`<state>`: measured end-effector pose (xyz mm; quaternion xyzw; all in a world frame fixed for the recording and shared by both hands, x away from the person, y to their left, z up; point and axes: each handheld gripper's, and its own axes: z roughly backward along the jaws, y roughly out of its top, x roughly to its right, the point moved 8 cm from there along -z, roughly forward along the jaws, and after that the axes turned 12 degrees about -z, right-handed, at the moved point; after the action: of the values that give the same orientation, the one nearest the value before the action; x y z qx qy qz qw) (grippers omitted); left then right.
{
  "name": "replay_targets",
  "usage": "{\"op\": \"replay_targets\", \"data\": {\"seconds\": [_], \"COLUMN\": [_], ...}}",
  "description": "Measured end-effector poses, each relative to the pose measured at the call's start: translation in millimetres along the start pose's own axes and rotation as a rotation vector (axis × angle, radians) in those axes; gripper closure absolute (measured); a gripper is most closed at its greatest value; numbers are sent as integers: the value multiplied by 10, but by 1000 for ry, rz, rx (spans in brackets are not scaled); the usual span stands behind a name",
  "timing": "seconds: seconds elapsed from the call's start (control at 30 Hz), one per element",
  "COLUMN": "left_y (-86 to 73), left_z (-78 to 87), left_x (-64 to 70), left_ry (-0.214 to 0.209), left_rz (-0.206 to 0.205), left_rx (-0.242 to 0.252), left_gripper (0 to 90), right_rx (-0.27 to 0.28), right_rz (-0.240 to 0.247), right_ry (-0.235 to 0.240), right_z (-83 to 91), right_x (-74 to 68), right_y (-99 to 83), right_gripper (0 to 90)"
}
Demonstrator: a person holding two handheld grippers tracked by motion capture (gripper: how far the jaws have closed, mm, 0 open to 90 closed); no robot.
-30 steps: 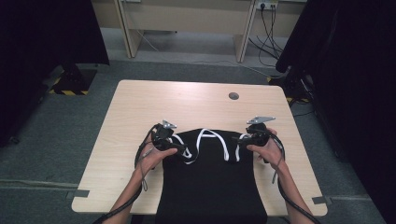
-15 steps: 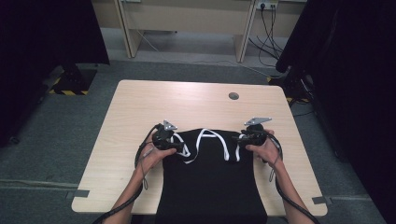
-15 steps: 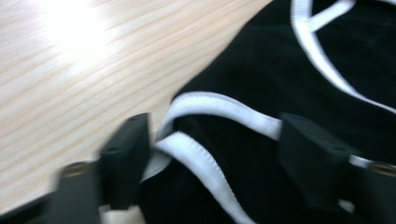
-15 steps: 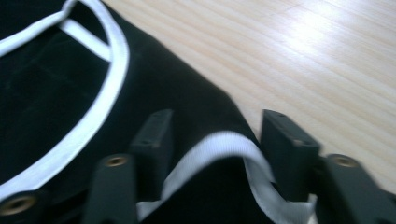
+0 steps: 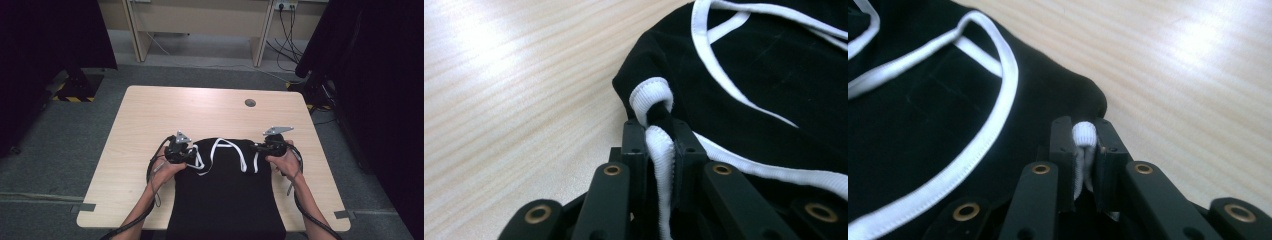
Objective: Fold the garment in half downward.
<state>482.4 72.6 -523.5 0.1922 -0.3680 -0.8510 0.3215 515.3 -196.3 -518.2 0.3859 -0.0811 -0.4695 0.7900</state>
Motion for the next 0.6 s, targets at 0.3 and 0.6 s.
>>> {"op": "replay_targets", "data": {"seconds": [0.3,0.6], "left_y": [155,389], "left_z": [105,138], "left_x": [-63,-165], "left_ry": [19,58], "left_rz": [-16,-33], "left_rx": [30,50], "left_gripper": [809,810], "right_rx": [37,84], "right_rz": [33,47], "right_ry": [-7,-27], "right_z": [129,234], "right_x": [-63,-36], "right_y": [165,389], "right_gripper": [831,832]}}
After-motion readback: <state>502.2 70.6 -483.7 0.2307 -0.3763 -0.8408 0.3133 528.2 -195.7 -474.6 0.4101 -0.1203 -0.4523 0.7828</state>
